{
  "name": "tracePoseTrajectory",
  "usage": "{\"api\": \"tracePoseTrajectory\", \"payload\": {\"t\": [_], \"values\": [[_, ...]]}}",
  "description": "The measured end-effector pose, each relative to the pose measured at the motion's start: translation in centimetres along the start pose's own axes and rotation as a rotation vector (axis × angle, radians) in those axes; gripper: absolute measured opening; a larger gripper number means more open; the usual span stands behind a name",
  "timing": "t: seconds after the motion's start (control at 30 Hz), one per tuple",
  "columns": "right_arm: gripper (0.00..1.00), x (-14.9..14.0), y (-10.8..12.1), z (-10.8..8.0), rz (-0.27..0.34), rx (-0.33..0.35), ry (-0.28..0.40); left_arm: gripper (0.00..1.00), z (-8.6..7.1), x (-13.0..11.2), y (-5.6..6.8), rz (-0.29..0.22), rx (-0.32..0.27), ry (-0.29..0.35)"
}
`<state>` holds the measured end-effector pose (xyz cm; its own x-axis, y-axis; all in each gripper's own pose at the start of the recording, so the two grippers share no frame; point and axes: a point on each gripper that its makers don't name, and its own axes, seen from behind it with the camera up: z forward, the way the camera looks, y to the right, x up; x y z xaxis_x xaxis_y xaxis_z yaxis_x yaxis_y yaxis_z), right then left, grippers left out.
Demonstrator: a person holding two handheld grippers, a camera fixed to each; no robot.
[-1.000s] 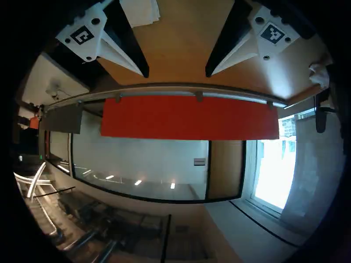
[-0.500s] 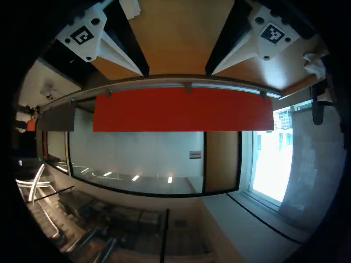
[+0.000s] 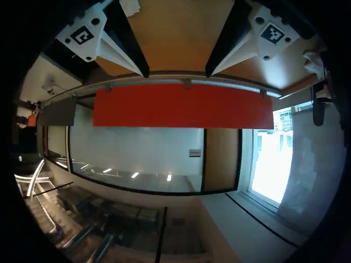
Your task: Fold towel
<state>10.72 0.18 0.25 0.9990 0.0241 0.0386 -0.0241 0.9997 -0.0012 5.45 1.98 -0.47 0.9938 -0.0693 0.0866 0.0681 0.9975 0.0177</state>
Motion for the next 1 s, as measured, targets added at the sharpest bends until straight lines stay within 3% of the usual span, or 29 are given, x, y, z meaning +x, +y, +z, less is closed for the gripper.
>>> {"api": "tracePoseTrajectory", "payload": {"t": [0.27,0.67,1.0], "values": [[0.99,-0.1,0.0,-0.3,-0.008,0.0,-0.005,0.91,-0.1,-1.4,-0.1,0.01,-0.004,0.003],[0.99,-1.9,-0.6,-0.3,0.036,-0.003,-0.024,0.91,0.1,-4.0,-0.3,0.043,0.003,0.063],[0.99,-4.0,-1.2,-0.4,0.025,-0.014,-0.009,0.91,0.8,-7.8,-1.1,0.038,-0.004,0.097]]}}
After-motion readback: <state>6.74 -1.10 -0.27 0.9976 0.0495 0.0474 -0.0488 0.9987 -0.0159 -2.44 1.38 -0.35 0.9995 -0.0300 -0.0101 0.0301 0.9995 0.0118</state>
